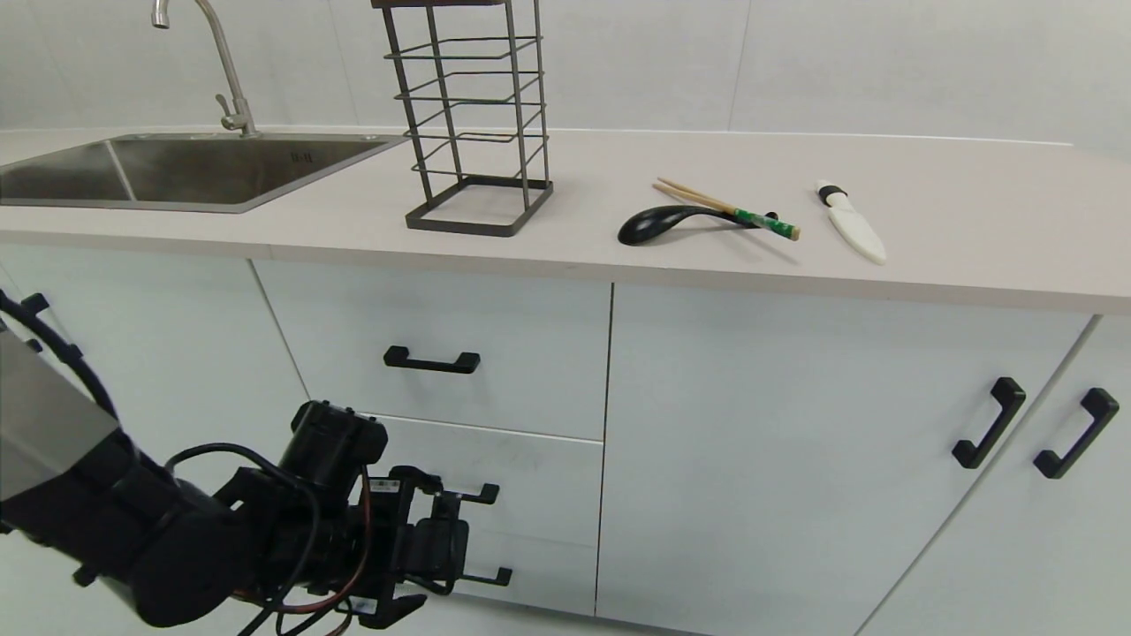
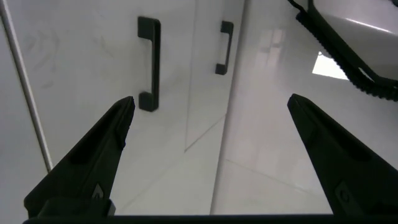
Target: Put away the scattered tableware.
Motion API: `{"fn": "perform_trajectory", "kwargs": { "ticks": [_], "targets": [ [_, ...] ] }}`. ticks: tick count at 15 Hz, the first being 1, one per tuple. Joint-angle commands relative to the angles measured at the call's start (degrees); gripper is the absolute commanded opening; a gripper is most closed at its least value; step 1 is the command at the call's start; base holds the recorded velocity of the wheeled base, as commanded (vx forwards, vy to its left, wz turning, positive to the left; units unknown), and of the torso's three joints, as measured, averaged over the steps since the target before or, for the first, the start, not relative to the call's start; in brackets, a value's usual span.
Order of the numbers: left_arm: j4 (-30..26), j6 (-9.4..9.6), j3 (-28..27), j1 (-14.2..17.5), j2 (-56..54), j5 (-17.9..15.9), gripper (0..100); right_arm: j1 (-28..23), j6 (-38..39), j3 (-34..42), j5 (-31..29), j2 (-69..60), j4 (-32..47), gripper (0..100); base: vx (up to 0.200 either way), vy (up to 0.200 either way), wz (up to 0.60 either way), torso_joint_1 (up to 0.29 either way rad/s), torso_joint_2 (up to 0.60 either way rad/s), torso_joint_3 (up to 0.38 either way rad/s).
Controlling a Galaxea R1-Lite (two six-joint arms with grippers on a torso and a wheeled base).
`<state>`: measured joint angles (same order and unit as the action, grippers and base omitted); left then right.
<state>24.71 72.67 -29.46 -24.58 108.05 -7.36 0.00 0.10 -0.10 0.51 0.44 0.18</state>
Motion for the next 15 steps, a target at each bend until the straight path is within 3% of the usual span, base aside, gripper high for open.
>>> {"fn": "perform_trajectory", "kwargs": {
  "ticks": [1,8,15],
  "targets": [
    [0.87,0.02,-2.53,-0.47,5.07,-0.02,100,0.00,-0.01,0.01,0.02,0.09,-0.01,0,0.000,0.000,0.00,0.000,0.00,0.000],
    [11.15,-0.16,-2.97,-0.38,13.51,-0.02,100,0.00,-0.01,0.01,0.02,0.09,-0.01,0,0.000,0.000,0.00,0.000,0.00,0.000],
    [12.99,-0.42,-2.88,0.67,16.06,-0.02,100,0.00,-0.01,0.01,0.02,0.09,-0.01,0,0.000,0.000,0.00,0.000,0.00,0.000]
  ]
}}
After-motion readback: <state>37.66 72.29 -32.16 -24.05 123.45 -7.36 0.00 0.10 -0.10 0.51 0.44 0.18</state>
